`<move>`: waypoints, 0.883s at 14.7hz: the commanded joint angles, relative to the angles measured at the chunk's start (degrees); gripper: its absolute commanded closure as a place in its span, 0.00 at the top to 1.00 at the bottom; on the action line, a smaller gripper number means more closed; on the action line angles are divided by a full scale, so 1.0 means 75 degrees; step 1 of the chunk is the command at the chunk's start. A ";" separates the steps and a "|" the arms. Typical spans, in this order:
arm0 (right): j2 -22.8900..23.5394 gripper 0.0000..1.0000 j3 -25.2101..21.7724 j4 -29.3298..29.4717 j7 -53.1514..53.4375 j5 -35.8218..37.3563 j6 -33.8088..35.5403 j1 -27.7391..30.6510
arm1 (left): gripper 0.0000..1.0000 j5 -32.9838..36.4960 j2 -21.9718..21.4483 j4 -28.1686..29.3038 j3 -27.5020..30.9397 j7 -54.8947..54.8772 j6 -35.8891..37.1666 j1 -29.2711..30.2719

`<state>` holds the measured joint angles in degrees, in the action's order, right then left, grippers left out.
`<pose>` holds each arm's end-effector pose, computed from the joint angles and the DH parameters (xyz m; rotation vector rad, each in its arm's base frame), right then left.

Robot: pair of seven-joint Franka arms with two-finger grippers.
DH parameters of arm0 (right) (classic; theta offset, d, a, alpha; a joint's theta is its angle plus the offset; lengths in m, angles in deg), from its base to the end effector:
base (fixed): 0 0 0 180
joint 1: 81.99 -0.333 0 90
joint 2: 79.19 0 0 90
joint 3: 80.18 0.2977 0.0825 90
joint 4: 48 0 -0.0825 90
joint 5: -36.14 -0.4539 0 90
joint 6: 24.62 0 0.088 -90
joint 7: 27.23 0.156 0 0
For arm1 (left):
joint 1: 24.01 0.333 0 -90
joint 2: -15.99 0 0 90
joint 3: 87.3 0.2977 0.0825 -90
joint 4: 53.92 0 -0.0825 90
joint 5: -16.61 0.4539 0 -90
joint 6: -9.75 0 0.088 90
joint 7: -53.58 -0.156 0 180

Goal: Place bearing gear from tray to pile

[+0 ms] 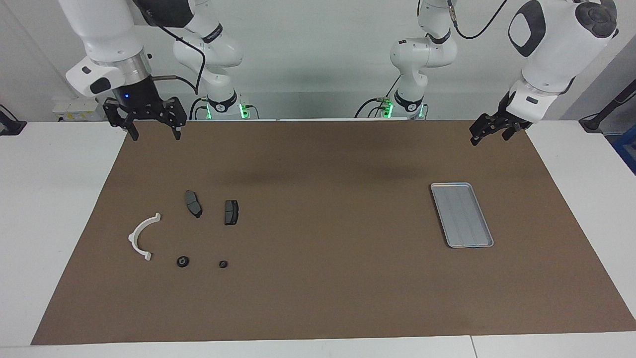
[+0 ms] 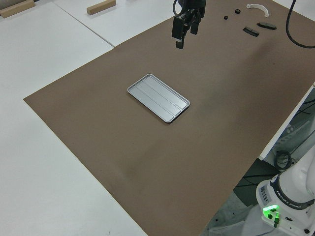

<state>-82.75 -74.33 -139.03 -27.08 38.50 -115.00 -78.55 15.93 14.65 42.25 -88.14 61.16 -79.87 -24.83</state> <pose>0.6092 0.0207 0.5863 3.0936 0.0598 0.0797 0.6079 -0.0195 0.5132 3.1299 0.1626 -0.1436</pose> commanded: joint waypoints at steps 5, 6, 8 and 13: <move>-0.0487 1.00 -0.0030 -0.0519 -0.0090 -0.0454 0.0250 0.0197 | 1.00 -0.0073 -0.0208 0.0209 -0.0029 -0.0050 -0.0075 0.0040; -0.0487 1.00 -0.0030 -0.0519 -0.0067 -0.0454 0.0238 0.0197 | 1.00 -0.0073 -0.0208 0.0220 -0.0029 -0.0050 -0.0075 0.0040; -0.0428 1.00 -0.0042 -0.0519 0.0120 -0.0454 0.0249 0.0197 | 1.00 -0.0073 -0.0208 0.0221 -0.0029 -0.0050 -0.0086 0.0040; -0.0334 1.00 -0.0042 -0.0554 0.0145 -0.0442 0.0261 0.0302 | 1.00 -0.0073 -0.0208 0.0221 -0.0029 -0.0050 -0.0086 0.0040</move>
<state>-85.04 -75.05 -142.62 -26.23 36.48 -112.84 -77.72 15.93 14.65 42.25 -88.14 61.16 -79.87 -24.83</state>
